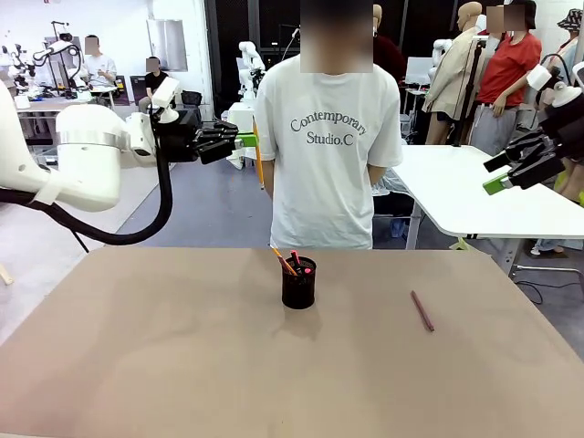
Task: Place the pens into the pen holder.
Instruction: Pick up a writing instrument from the table and place it into the Pen holder.
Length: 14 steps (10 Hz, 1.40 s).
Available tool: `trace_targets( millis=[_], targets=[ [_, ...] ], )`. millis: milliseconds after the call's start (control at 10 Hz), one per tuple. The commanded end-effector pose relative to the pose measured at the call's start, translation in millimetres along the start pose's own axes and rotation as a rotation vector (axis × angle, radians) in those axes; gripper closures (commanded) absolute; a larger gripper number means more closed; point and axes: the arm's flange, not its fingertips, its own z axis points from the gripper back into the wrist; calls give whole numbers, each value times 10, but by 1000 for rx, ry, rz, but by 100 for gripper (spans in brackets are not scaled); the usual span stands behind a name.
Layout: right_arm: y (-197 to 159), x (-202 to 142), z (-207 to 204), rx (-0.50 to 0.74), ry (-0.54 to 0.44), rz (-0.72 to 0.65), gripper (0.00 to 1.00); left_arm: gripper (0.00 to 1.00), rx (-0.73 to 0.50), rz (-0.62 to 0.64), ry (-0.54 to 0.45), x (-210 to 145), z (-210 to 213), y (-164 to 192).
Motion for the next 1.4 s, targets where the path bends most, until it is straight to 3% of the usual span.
trace_targets(
  millis=[0,200,500,800,1000,1300],
  targets=[
    [1,20,-4,0,-18,7,0,100,-3,-3,10,34,16,-34],
    [1,20,-4,0,-18,7,0,100,0,-3,1,17,2,-1],
    [1,20,-4,0,-18,7,0,100,-138,136,-20,-647,-384,-10],
    [1,20,-4,0,-18,7,0,100,-191,112,-50,-1083,-682,-12],
    [1,20,-4,0,-18,7,0,100,-178,78,-95,-1368,-759,-1],
    [1,20,-4,0,-18,7,0,100,-137,76,-58,-1612,-753,131]
  ],
)
